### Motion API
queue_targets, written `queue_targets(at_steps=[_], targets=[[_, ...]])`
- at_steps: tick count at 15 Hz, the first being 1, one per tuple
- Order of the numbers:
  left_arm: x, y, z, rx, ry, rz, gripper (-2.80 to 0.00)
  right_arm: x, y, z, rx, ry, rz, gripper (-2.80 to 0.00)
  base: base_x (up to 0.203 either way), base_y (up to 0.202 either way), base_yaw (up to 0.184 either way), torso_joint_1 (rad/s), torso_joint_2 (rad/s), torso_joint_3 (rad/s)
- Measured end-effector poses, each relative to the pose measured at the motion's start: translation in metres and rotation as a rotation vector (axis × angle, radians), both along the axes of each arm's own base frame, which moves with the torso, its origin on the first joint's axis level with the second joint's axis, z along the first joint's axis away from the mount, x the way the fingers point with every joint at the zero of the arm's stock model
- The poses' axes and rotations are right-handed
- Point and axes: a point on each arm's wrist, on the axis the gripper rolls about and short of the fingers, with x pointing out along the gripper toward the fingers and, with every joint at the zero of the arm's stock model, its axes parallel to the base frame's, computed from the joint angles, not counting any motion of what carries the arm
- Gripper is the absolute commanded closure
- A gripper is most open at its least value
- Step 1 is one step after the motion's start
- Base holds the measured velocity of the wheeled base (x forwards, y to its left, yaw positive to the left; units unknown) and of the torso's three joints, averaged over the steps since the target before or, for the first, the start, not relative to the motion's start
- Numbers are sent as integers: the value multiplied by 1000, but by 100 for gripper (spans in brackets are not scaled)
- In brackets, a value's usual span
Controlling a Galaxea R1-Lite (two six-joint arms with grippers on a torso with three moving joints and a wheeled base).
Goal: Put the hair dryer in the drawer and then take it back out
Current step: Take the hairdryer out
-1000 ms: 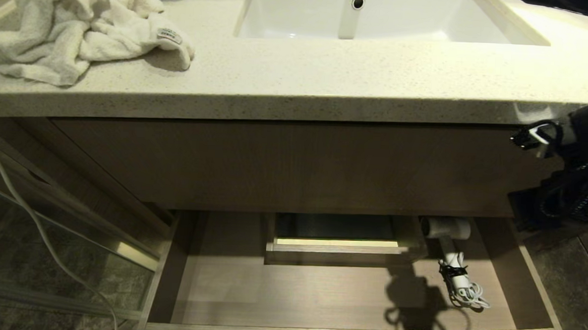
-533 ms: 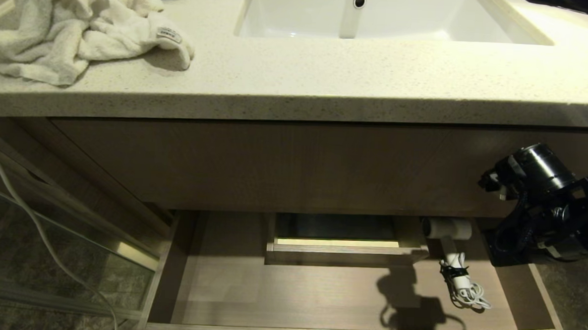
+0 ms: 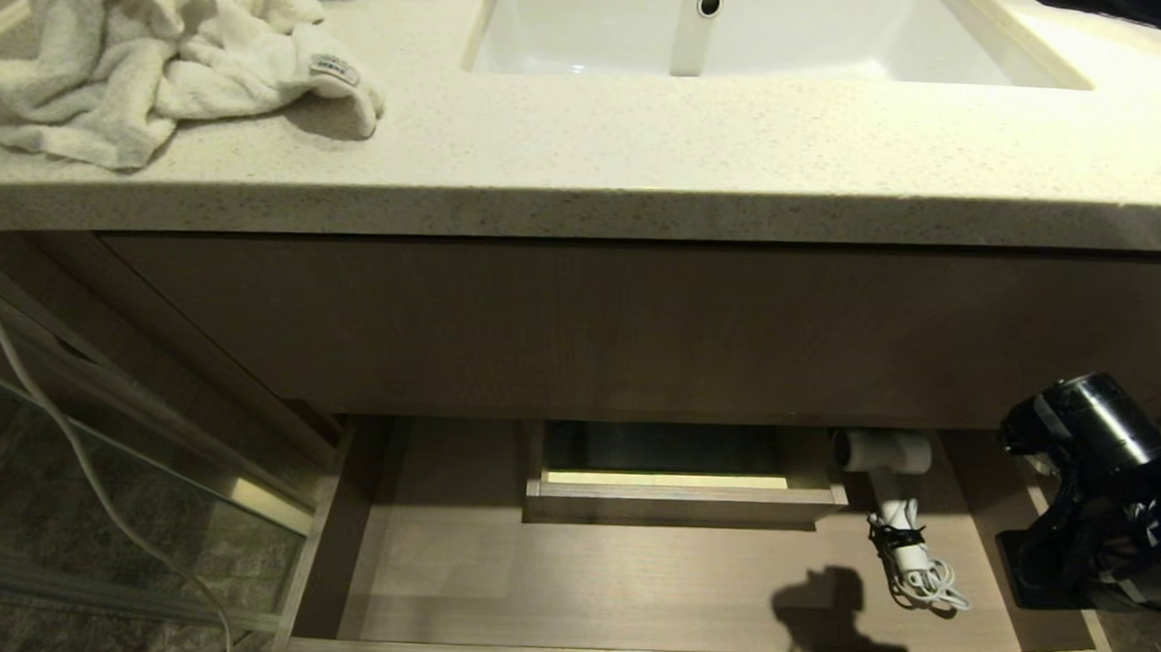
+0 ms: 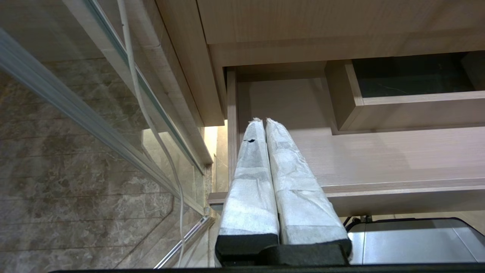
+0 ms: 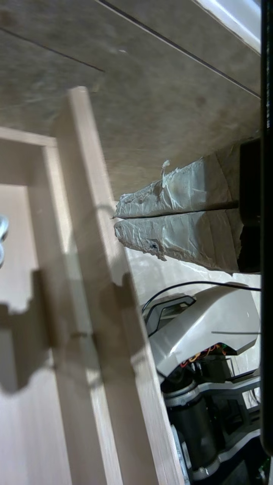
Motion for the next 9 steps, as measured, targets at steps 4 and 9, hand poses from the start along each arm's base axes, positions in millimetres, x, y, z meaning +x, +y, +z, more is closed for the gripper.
queue_targets(at_steps=[4,9], targets=[[0,0,0,0,0,0,0,4,-7,-35,14,40,-41,0,0,0,0,0,0,0],[0,0,0,0,0,0,0,49,-45,-76,-9,4,-107,-280,0,0,0,0,0,0]])
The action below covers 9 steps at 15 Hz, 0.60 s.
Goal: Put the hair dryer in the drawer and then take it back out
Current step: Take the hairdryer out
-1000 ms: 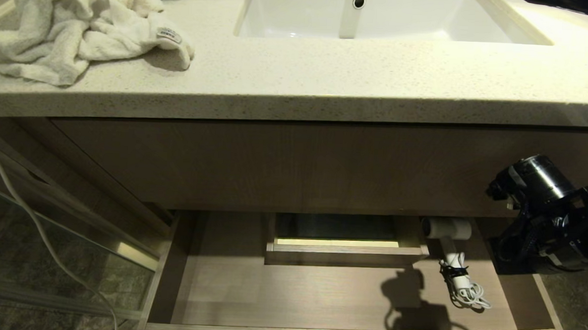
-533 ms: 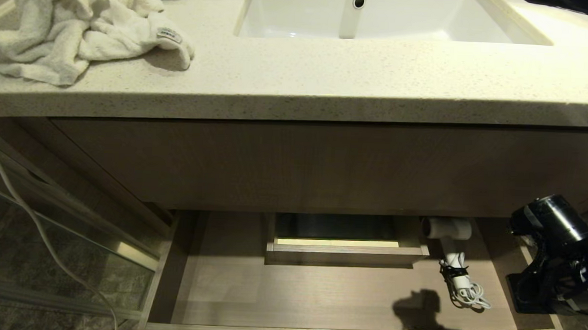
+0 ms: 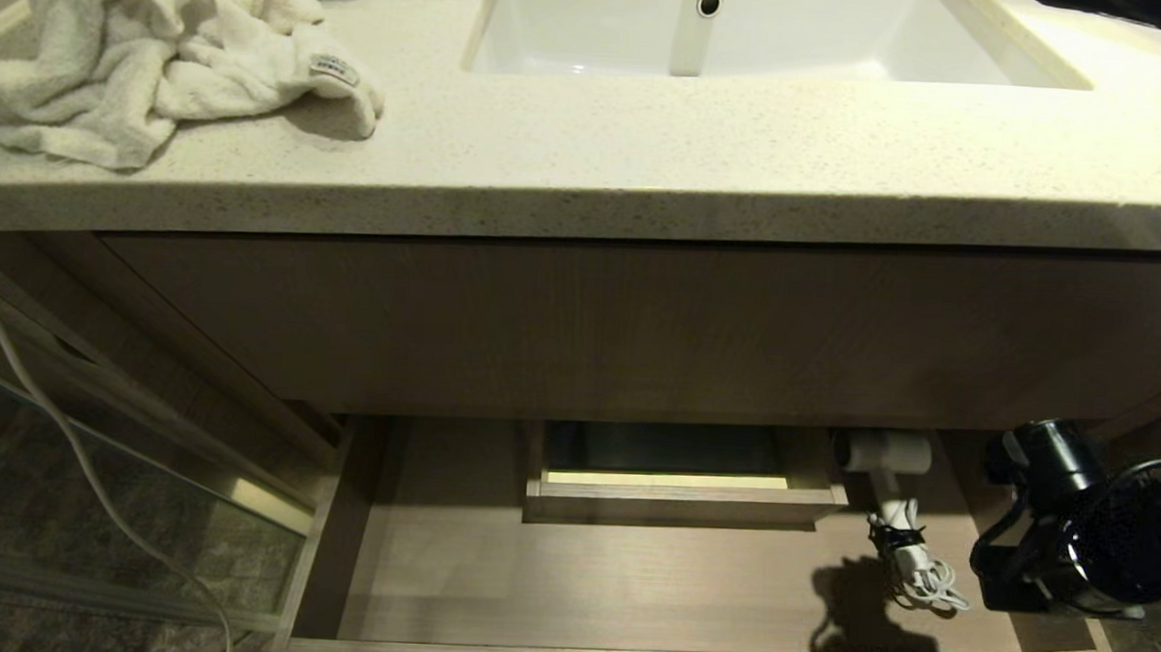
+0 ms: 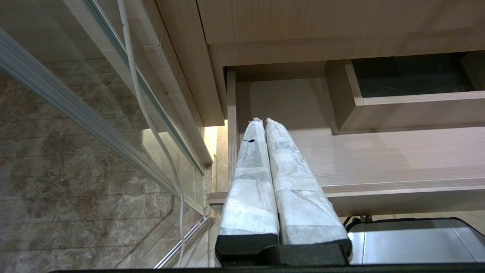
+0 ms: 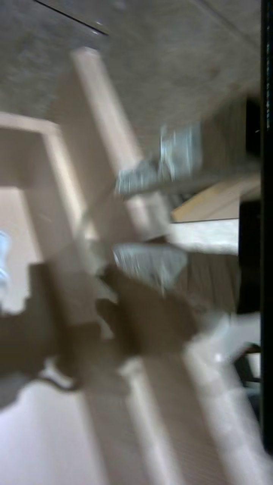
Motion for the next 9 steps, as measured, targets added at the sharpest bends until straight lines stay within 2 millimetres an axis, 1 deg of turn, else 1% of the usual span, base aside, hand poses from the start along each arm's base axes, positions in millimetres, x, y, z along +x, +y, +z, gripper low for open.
queue_targets(at_steps=[1,3,6,9], targets=[[0,0,0,0,0,0,0,10,-11,-5,-19,-21,-4,-280,0,0,0,0,0,0],[0,0,0,0,0,0,0,24,-31,-13,-67,-65,8,-280,0,0,0,0,0,0],[0,0,0,0,0,0,0,32,-54,-25,-87,-109,55,-280,0,0,0,0,0,0],[0,0,0,0,0,0,0,33,-63,-43,-90,-153,98,-280,0,0,0,0,0,0]])
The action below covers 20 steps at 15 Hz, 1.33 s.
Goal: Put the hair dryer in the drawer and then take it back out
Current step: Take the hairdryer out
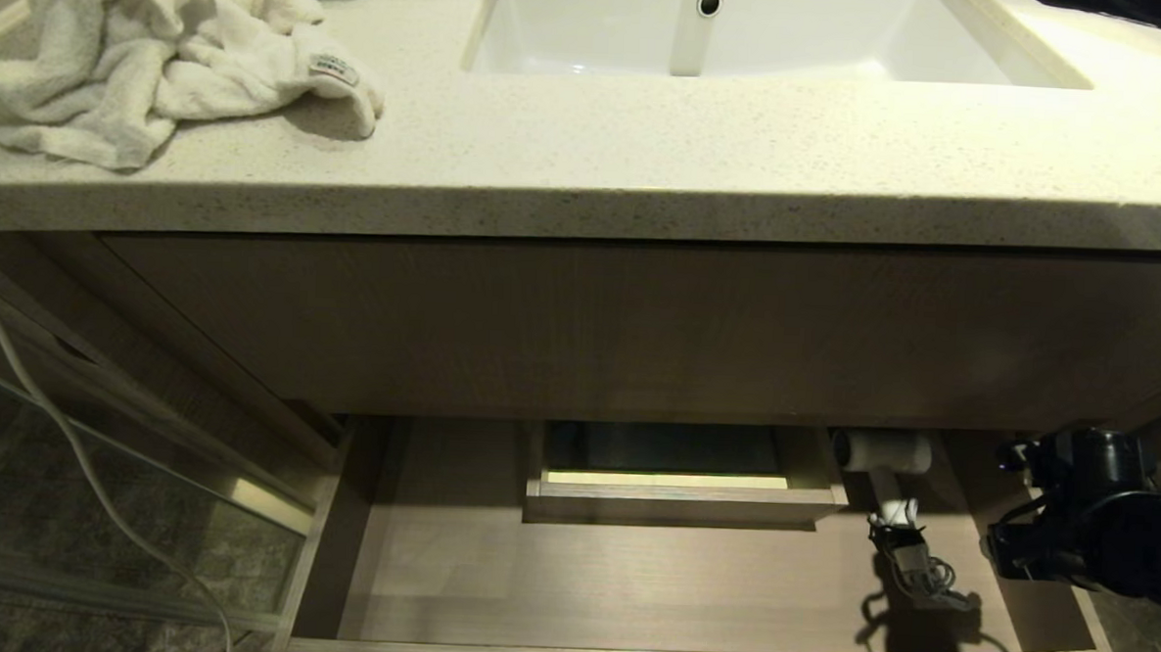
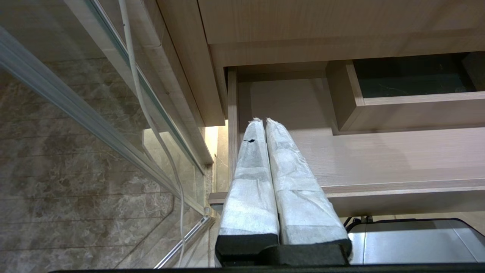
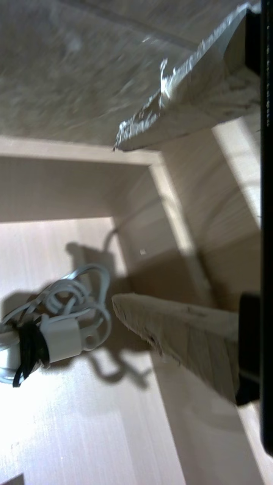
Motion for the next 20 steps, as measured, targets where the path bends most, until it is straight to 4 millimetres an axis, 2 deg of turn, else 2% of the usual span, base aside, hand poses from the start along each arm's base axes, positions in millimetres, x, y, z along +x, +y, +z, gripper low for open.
queue_targets(at_steps=[7,10,13,15,20], targets=[[0,0,0,0,0,0,0,2,-9,-79,-73,-124,169,-280,0,0,0,0,0,0],[0,0,0,0,0,0,0,3,-10,-97,-74,-125,189,-280,0,0,0,0,0,0],[0,0,0,0,0,0,0,17,-12,-101,-55,-122,218,-280,0,0,0,0,0,0],[0,0,0,0,0,0,0,30,-14,-96,-5,-87,255,-280,0,0,0,0,0,0],[0,0,0,0,0,0,0,90,-28,-70,39,-57,279,-280,0,0,0,0,0,0]])
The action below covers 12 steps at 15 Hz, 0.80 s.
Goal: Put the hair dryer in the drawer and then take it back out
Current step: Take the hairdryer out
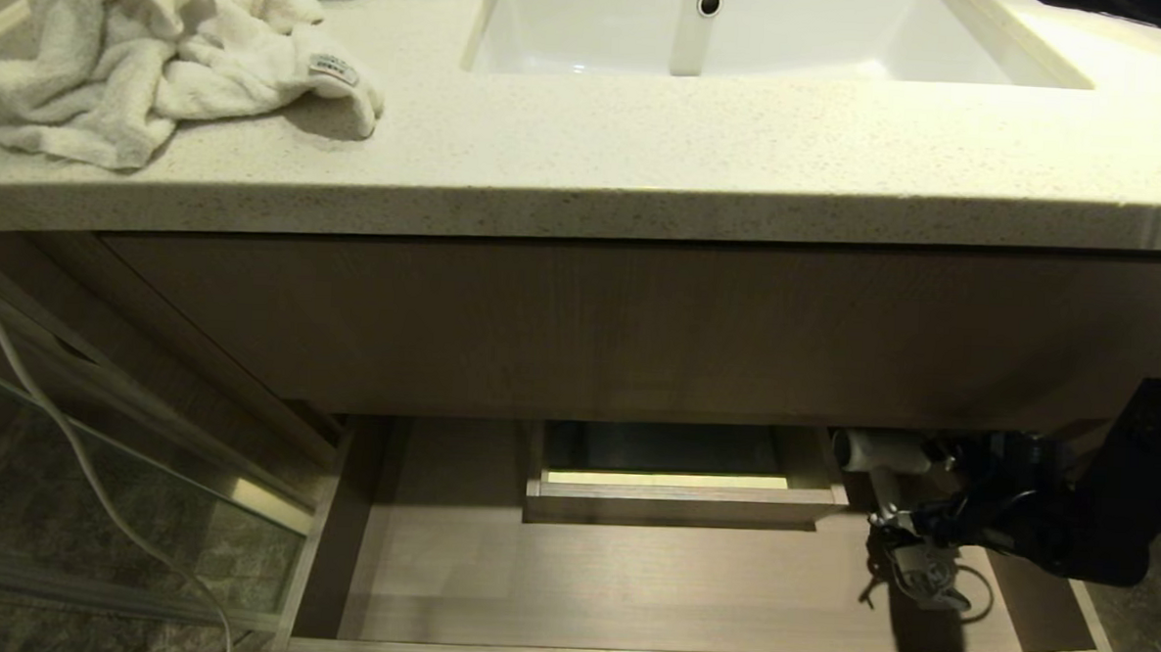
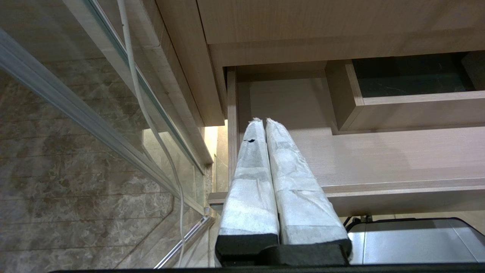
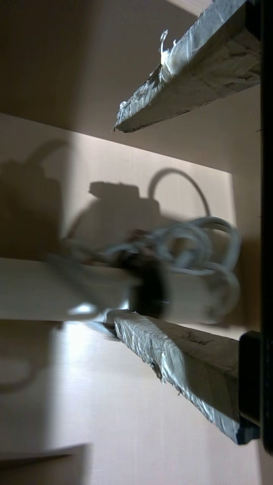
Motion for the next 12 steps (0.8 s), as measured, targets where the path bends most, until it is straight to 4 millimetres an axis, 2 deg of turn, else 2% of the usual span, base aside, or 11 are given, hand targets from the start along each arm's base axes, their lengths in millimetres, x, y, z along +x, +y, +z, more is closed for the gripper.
queue_targets(at_steps=[7,12], targets=[[0,0,0,0,0,0,0,11,-3,-15,8,25,3,-280,0,0,0,0,0,0],[0,0,0,0,-1,0,0,23,1,-40,-5,1,18,-280,0,0,0,0,0,0]])
